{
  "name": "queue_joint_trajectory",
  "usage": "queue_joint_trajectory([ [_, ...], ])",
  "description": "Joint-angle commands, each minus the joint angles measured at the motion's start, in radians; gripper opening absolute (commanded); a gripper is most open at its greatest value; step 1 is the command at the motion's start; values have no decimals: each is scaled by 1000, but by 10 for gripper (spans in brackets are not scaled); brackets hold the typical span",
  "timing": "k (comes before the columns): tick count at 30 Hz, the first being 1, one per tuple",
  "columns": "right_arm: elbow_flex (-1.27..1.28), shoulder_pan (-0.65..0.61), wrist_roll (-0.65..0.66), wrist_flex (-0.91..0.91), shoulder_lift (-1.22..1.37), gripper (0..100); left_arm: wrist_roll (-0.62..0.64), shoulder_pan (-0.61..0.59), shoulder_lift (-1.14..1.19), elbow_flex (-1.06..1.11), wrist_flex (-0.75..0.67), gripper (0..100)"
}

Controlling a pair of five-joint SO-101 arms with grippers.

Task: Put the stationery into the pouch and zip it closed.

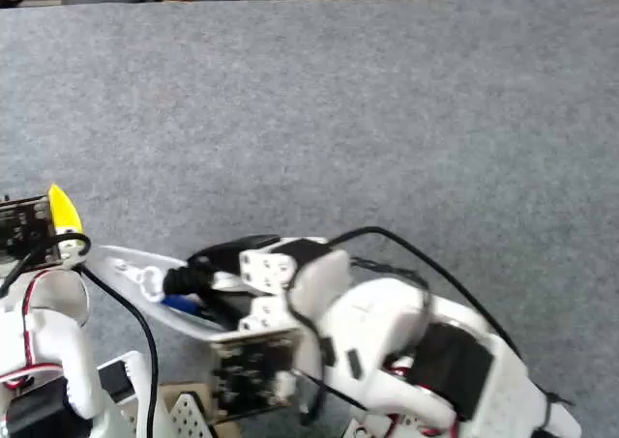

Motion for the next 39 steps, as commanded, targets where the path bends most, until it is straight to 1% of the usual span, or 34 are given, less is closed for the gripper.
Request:
queue_joint_trajectory([
  [1, -30, 69, -12, 5, -48, 12, -146, -19, 2, -28, 110, 191],
  [6, 5, 95, -14, 6, -82, 12, -423, -22, 2, -84, 261, 193],
  [7, 7, 97, -15, 6, -84, 12, -456, -19, 2, -102, 290, 194],
  [10, 7, 100, -20, 2, -84, 12, -428, 4, 3, -183, 387, 239],
  [12, 7, 100, -20, 2, -87, 12, -342, 30, 8, -237, 457, 253],
  [14, 7, 130, -20, -2, -88, 12, -195, 41, 9, -271, 500, 252],
  [19, 7, 224, -20, 5, -90, 12, 167, 39, 3, -351, 519, 252],
  [23, 1, 233, -20, 5, -90, 12, 381, 44, 3, -429, 519, 252],
  [25, 4, 233, -21, 5, -90, 12, 443, 45, 3, -461, 517, 252],
  [27, 5, 233, -21, 5, -90, 12, 480, 45, 3, -476, 516, 252],
  [35, 5, 230, -21, 5, -91, 12, 643, 39, 14, -452, 526, 265],
  [37, 7, 230, -21, 5, -107, 12, 687, 44, 14, -401, 502, 336],
  [39, 7, 230, -21, 5, -128, 12, 766, 44, 14, -334, 446, 416],
])
